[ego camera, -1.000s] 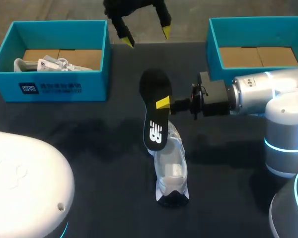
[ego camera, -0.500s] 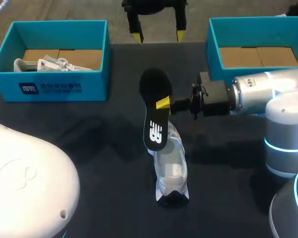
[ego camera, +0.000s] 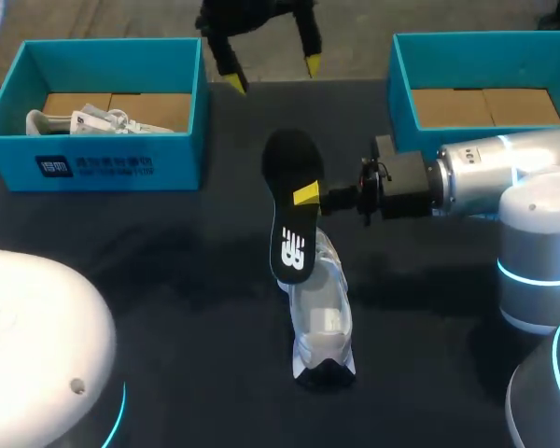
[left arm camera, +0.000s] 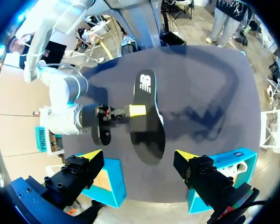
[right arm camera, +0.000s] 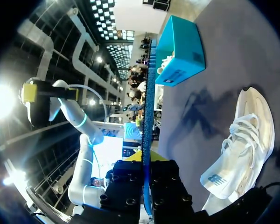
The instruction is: Take the shoe out of the shoebox, open the shoe tongue, remove and reinsert the insole, then place the shoe into the shoebox
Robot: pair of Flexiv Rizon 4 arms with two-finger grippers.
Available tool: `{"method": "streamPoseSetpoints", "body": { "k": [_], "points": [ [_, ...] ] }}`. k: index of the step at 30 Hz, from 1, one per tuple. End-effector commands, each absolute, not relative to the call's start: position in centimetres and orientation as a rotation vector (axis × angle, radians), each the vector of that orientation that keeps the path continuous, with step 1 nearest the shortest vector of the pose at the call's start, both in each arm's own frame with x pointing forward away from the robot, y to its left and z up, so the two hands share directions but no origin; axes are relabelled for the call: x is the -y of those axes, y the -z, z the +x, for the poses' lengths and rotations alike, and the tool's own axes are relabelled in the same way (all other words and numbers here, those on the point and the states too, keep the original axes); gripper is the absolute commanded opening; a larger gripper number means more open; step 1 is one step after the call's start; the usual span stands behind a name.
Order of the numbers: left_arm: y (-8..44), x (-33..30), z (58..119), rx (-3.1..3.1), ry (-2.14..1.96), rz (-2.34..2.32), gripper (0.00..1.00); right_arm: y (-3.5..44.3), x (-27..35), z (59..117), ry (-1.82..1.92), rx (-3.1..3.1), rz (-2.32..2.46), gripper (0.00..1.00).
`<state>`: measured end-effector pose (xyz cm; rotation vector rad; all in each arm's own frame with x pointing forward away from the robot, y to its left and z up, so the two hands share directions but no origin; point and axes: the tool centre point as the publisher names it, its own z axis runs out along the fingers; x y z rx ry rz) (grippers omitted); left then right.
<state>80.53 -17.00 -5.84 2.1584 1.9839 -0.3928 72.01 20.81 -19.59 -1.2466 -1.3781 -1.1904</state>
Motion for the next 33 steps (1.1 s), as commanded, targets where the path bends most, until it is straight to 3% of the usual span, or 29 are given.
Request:
{"method": "streamPoseSetpoints", "body": {
  "k": [1,16,33],
  "points": [
    [6.6,13.7,78.5,-1.665,0.761,1.786,1.00,19.6,-21.0,72.0,1.190,1.379,-1.251,0.00],
    [9.5,10.9,76.8,-1.401,0.979,1.433,1.00,19.6,-21.0,72.0,1.190,1.379,-1.251,0.00],
    [11.1,9.6,76.8,-1.375,1.025,1.345,1.00,19.6,-21.0,72.0,1.190,1.379,-1.251,0.00]
  ]
}}
